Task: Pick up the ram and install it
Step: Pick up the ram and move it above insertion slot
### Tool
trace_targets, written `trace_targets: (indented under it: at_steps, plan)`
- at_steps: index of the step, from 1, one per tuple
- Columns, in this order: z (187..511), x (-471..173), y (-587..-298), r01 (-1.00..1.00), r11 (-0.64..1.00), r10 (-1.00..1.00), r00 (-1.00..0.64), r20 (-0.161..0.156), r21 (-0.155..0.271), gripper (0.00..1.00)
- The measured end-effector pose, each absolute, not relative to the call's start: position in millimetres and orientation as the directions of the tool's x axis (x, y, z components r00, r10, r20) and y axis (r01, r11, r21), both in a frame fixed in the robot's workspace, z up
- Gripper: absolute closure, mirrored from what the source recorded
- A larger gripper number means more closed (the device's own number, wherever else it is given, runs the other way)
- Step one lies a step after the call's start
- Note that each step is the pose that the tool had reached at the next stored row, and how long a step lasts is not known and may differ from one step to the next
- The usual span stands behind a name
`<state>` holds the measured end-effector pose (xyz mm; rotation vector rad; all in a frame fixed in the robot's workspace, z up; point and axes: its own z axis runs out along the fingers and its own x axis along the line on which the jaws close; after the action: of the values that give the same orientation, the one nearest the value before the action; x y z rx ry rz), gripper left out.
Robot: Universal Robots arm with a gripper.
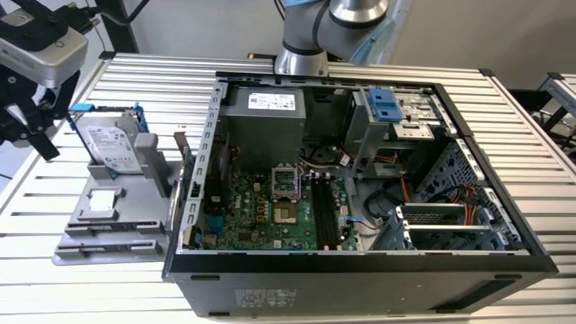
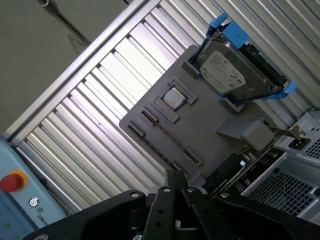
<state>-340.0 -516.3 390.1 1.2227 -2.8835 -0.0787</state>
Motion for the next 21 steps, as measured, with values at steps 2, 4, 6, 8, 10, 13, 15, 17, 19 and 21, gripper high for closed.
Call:
trace_targets:
  at_steps: [2,4,6,8,10,13,15,17,19,21]
  plan:
    - [390.1,-340.0,-516.3,-0.744,0.667,-0.744,-0.668,-0.012,0.050,1.00]
    - [390.1,-340.0,-516.3,-0.767,0.640,-0.767,-0.641,-0.011,0.049,1.00]
    - [390.1,-340.0,-516.3,-0.790,0.612,-0.790,-0.613,-0.010,0.048,1.00]
    - [390.2,-340.0,-516.2,-0.811,0.584,-0.811,-0.584,-0.008,0.046,1.00]
    - [390.1,-340.0,-516.3,-0.831,0.555,-0.831,-0.556,-0.004,0.044,1.00]
    - [390.1,-340.1,-516.3,-0.858,0.512,-0.859,-0.512,0.001,0.041,1.00]
    - [390.1,-340.0,-516.3,-0.875,0.482,-0.876,-0.483,0.003,0.039,1.00]
    - [390.2,-340.1,-516.3,-0.891,0.452,-0.892,-0.452,0.004,0.039,1.00]
    - [390.1,-340.0,-516.3,-0.905,0.425,-0.905,-0.425,0.005,0.038,1.00]
    - [390.1,-340.0,-516.3,-0.917,0.396,-0.918,-0.396,0.006,0.038,1.00]
